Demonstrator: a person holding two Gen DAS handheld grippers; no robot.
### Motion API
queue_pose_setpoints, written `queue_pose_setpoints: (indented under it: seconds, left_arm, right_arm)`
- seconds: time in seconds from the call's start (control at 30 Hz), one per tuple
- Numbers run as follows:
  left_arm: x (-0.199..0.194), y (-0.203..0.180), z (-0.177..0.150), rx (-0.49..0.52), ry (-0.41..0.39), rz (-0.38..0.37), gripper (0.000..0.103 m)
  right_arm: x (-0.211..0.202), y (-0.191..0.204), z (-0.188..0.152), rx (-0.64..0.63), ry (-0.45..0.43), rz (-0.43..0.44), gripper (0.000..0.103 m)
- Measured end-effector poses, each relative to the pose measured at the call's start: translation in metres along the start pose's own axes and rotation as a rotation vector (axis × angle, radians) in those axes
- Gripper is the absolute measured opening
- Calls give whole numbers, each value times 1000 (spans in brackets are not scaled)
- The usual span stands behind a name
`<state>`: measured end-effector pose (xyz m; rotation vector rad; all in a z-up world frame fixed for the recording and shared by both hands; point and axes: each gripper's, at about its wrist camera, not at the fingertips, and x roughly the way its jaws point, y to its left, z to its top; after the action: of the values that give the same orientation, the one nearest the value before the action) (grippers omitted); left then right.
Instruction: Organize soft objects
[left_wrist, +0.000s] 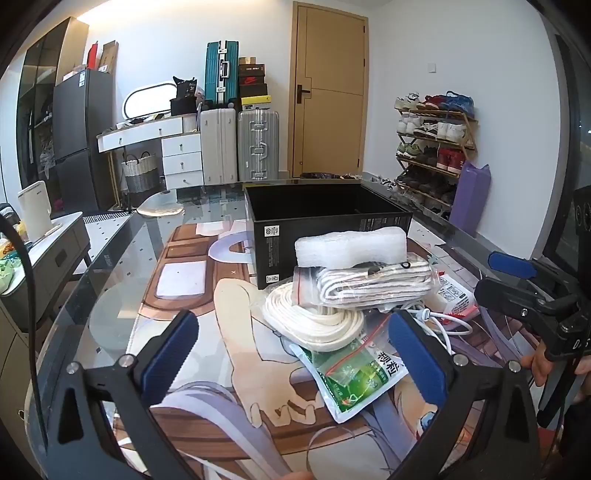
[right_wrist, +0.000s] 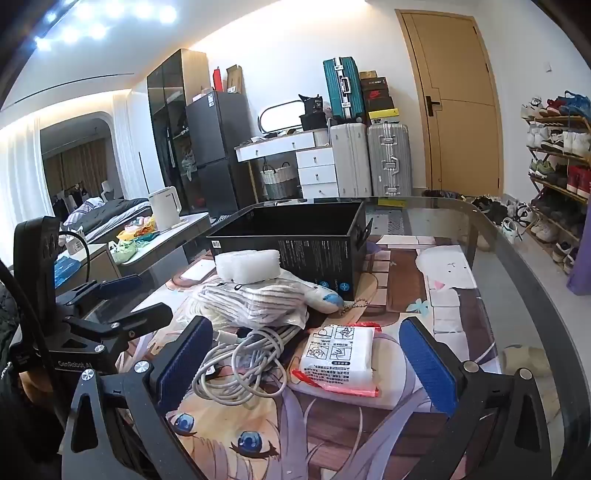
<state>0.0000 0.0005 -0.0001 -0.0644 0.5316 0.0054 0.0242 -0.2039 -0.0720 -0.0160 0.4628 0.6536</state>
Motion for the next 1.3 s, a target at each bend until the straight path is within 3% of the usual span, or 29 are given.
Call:
queue_pose_setpoints:
  seconds: [1.3]
  left_arm:
    - [1, -4, -3, 19, 1, 9, 103]
  right_arm:
    - [5, 2, -4, -18, 26, -4, 103]
